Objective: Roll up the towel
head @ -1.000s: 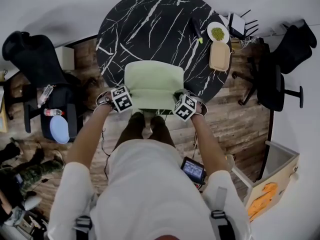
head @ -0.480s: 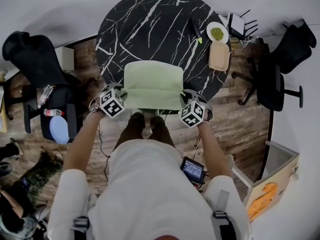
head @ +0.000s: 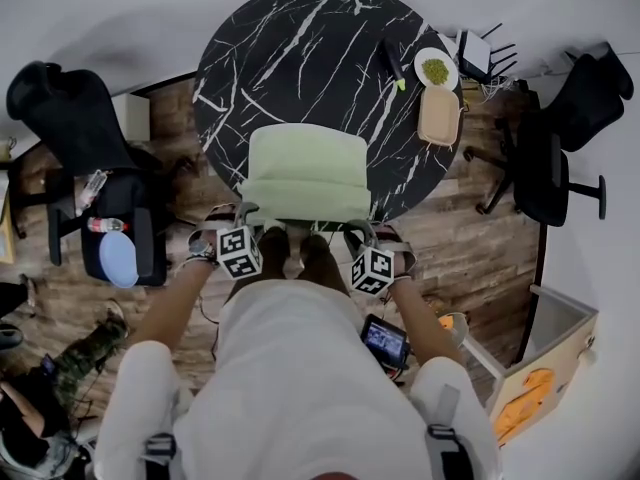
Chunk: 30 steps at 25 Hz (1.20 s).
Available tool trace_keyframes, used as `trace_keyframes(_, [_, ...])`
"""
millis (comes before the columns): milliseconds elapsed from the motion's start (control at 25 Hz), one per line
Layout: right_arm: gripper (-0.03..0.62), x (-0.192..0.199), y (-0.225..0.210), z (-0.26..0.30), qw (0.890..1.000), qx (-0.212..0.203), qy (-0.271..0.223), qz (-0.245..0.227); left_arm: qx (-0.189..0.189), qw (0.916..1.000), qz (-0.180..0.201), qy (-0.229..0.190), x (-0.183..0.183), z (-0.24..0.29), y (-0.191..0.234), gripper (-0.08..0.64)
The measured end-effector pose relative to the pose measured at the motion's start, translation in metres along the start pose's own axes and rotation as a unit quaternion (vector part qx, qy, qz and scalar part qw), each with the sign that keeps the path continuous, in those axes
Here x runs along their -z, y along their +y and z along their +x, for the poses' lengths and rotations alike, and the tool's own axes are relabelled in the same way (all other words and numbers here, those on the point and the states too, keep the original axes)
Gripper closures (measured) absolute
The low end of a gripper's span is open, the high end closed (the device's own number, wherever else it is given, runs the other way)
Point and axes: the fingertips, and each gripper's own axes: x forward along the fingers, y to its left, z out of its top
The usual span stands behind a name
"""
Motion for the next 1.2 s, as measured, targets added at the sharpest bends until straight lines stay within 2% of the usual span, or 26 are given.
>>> trace_keyframes(80, [0.491, 0.008, 0.001, 0.011, 1.0, -0.001, 0.016, -0.01, 0.005, 0.9997, 0.01, 0.019, 0.008, 0.014, -0.001, 0.368])
trace_keyframes(200, [0.489, 0.017, -0.006, 0.021, 1.0, 0.009, 0.028, -0.007, 0.0, 0.9993, 0.015, 0.033, 0.017, 0.027, 0.004, 0.36])
trace_keyframes(400, [0.507, 0.019, -0.02, 0.033, 0.999, 0.018, 0.037, 0.003, -0.006, 0.9991, 0.009, 0.042, 0.017, 0.039, 0.016, 0.402])
trace_keyframes(640, [0.566, 0.023, -0.024, 0.043, 0.998, 0.01, 0.035, 0.053, -0.006, 0.9989, -0.015, 0.044, 0.014, 0.044, 0.03, 0.5])
trace_keyframes(880, [0.578, 0.022, -0.018, 0.027, 0.996, -0.021, 0.037, 0.075, 0.008, 0.9989, -0.024, 0.039, 0.015, 0.032, 0.019, 0.532])
trace_keyframes(1200, [0.578, 0.018, 0.028, -0.011, 0.989, -0.11, 0.037, 0.093, 0.077, 0.9963, -0.021, 0.033, 0.019, 0.001, -0.035, 0.534])
